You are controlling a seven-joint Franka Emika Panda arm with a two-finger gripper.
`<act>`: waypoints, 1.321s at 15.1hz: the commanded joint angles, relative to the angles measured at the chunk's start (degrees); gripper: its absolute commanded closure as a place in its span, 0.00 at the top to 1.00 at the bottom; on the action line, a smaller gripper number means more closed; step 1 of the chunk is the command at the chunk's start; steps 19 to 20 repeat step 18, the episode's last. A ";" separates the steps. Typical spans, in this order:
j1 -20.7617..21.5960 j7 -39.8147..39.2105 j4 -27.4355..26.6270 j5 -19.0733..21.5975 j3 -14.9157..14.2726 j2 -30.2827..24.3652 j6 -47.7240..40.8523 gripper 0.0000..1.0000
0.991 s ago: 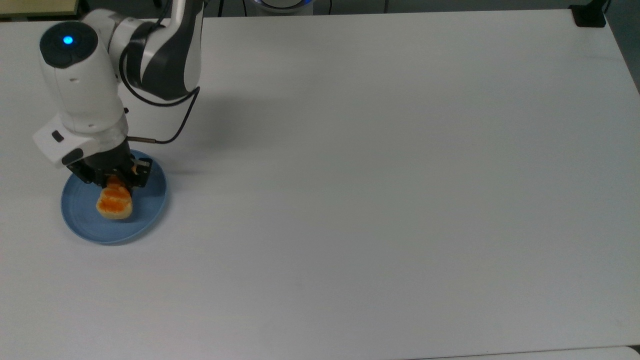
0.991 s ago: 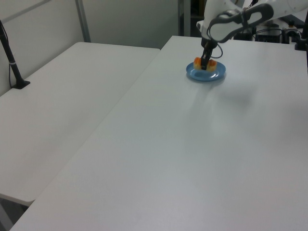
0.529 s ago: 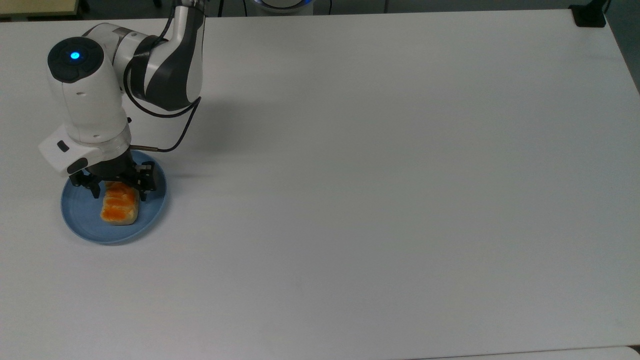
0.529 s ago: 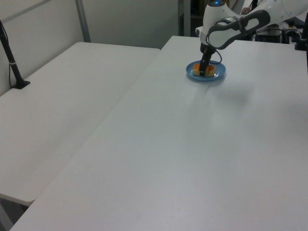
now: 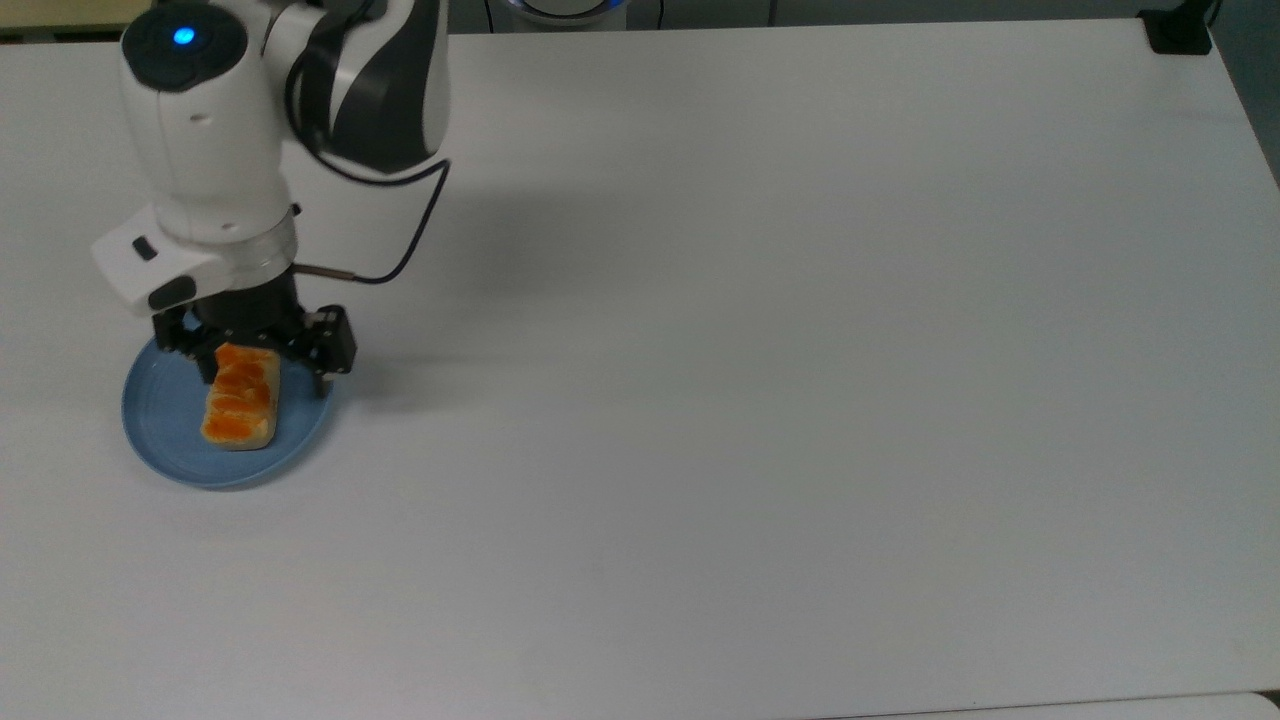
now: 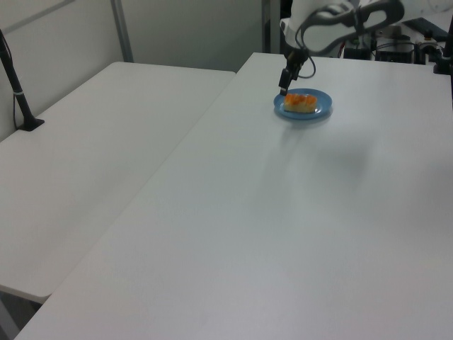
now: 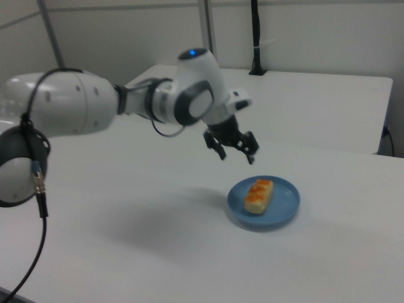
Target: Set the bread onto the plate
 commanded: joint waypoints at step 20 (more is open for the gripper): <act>15.16 15.04 -7.99 0.61 -0.79 -28.34 -34.79 1.00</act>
